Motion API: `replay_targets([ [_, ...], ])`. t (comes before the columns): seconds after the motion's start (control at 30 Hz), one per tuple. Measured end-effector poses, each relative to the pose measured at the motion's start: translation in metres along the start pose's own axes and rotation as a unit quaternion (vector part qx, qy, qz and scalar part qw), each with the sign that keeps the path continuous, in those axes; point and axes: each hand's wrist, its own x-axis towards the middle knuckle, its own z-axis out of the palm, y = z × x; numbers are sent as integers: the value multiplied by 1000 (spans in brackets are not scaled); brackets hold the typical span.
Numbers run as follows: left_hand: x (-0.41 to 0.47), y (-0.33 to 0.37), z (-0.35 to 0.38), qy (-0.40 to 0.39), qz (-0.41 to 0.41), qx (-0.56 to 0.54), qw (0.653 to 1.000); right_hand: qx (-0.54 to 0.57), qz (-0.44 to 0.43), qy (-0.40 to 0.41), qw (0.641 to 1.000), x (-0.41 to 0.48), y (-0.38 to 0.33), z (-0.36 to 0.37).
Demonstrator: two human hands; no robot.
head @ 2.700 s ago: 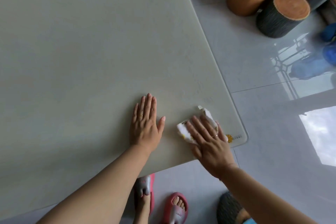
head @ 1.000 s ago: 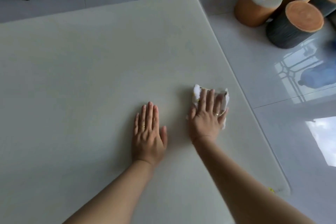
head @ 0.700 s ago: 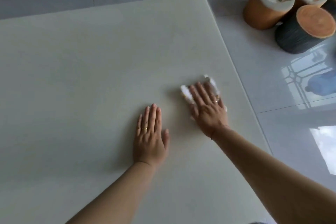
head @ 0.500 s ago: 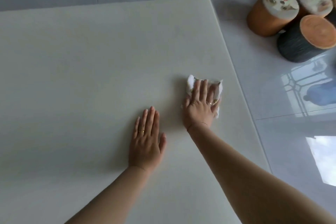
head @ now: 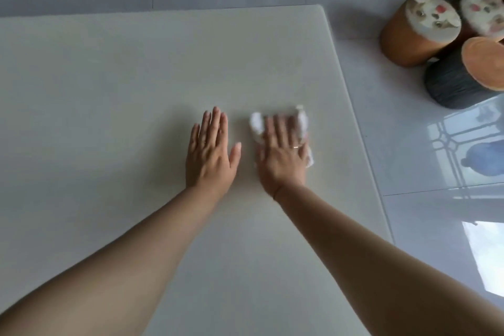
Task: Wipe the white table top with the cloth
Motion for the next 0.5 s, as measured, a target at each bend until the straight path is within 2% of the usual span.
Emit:
replay_targets([
  [0.1, 27, -2, 4, 0, -15, -3, 1000, -58, -213, -32, 975, -3, 13, -4],
  [0.17, 37, -4, 9, 0, -12, 1, 1000, -98, -265, -23, 959, 16, 38, -15],
  [0.23, 38, -5, 13, -7, -7, 13, 1000, -112, -219, -5, 969, 38, 60, -26],
  [0.33, 37, -4, 17, -10, -11, 35, 999, -61, -61, 14, 996, 68, 61, -30],
  [0.4, 37, -3, 17, -4, -16, 34, 999, -27, 36, 34, 998, 72, 34, -19],
  [0.43, 37, -3, 16, -6, -16, 32, 999, -12, 59, 37, 997, 70, 18, -14],
  [0.5, 37, -2, 14, -5, -14, 34, 999, -5, 5, 27, 1000, 60, -12, -3],
])
